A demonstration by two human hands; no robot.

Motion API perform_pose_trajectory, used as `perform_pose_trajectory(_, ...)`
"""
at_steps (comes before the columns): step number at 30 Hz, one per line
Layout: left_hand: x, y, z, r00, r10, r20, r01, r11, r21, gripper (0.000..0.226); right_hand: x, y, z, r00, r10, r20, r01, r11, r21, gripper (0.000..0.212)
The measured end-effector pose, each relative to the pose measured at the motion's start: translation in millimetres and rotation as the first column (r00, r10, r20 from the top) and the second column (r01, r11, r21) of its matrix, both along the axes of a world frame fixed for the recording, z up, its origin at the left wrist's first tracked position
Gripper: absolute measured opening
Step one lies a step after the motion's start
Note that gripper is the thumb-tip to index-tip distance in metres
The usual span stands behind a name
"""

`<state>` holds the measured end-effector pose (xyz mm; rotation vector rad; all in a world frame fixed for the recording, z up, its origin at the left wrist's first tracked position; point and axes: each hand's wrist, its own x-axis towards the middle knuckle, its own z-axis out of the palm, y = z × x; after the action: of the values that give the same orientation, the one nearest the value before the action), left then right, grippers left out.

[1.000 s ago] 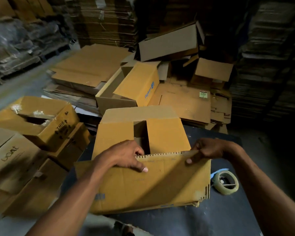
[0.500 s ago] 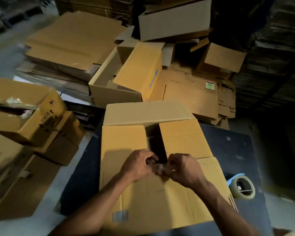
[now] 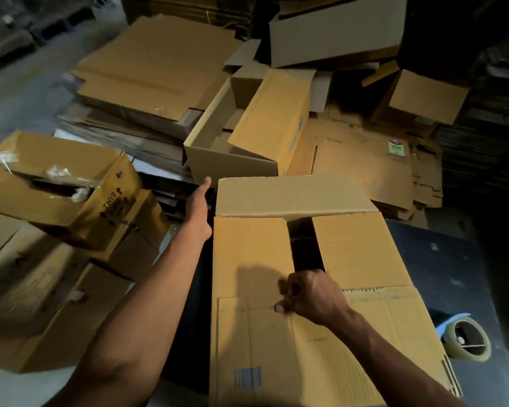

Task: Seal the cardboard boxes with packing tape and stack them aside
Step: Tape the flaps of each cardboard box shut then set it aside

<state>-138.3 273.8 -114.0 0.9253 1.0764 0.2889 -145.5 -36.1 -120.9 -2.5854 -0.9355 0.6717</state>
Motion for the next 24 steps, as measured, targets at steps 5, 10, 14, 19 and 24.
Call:
perform_pose_trajectory(5,-6.2,11.4,14.4,0.981,0.068,0.181,-0.036,0.985,-0.170,0.099,-7.3,1.8,5.3,0.998,-0.010,0.067,0.009,1.000,0.025,0.041)
perform_pose_trajectory(10,-28.7,-1.3,47.1,0.971,-0.073,0.227,0.067,0.997,0.034,0.091,-19.3,-4.2,2.5,0.966,-0.005,0.259,-0.019,0.996,0.090,0.035)
perform_pose_trajectory(14,-61.1,-27.3,52.5,0.946,-0.224,0.235,0.150,0.944,0.293,0.092,-31.4,-12.0,-9.6,0.922,-0.038,0.385,-0.013,0.991,0.130,0.039)
perform_pose_trajectory(19,-112.9,-65.4,32.0,0.911,-0.412,0.021,0.292,0.681,0.672,0.055,-43.7,-16.6,-14.9,0.870,-0.063,0.488,-0.013,0.988,0.152,0.041)
perform_pose_trajectory(24,-157.1,-102.1,-11.5,0.698,-0.434,-0.569,0.654,0.063,0.754,0.077,-53.1,-20.1,-18.6,0.845,-0.091,0.528,-0.008,0.983,0.182,0.040)
